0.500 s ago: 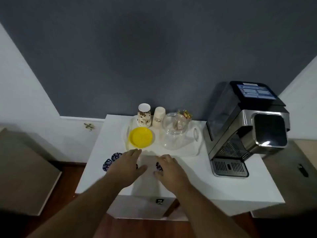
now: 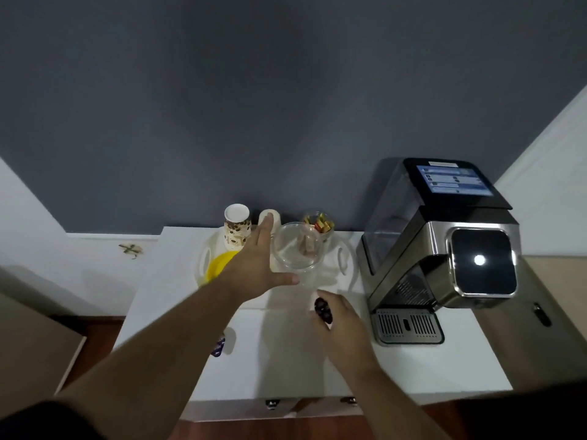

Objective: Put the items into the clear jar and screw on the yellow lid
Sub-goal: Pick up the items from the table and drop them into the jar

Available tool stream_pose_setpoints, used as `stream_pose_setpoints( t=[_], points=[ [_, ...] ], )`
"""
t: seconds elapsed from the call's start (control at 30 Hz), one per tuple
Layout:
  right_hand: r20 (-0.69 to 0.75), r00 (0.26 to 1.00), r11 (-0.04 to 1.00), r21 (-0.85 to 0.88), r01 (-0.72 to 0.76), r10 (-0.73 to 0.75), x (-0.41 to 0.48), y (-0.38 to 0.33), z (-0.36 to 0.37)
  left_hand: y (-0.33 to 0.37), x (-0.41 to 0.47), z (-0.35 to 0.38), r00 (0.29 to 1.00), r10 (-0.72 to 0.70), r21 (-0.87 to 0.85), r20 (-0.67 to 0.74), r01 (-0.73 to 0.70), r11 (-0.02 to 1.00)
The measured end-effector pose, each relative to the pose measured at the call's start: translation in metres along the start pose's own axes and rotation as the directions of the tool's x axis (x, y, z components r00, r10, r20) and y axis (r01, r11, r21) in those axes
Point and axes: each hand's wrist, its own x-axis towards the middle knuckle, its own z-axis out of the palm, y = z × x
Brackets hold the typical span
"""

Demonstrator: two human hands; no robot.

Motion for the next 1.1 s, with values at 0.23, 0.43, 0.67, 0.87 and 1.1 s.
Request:
stream_pose_setpoints(
  t=[0.23, 0.43, 0.67, 0.87, 1.1],
  points=[
    [-0.211, 0.975, 0.960, 0.280, -0.005, 0.066, 0.037, -0.026, -0.055, -0.003, 0.027, 0.003, 0.998, 0.015, -0.018, 0.056, -0.014, 1.000],
    [-0.102, 0.983, 0.988, -0.004, 0.154, -0.154, 0.092, -0.068, -0.067, -0.005, 0.021, 0.001, 0.997, 0.082, -0.044, 0.011, -0.082, 0.996],
    [0.096, 0.978, 0.966, -0.167, 0.197, -0.183, 0.119, -0.079, -0.048, -0.010, 0.015, -0.006, 0.995, 0.101, -0.061, 0.023, -0.100, 0.993],
    [0.115, 0.974, 0.980, -0.018, 0.199, -0.196, 0.111, -0.069, -0.043, -0.009, 0.010, -0.009, 0.991, 0.134, -0.084, 0.001, -0.134, 0.987],
    [0.206, 0.962, 0.962, 0.243, 0.126, -0.178, 0.093, -0.045, -0.020, -0.021, -0.005, -0.019, 0.998, -0.016, -0.061, 0.063, 0.020, 0.998]
  ],
)
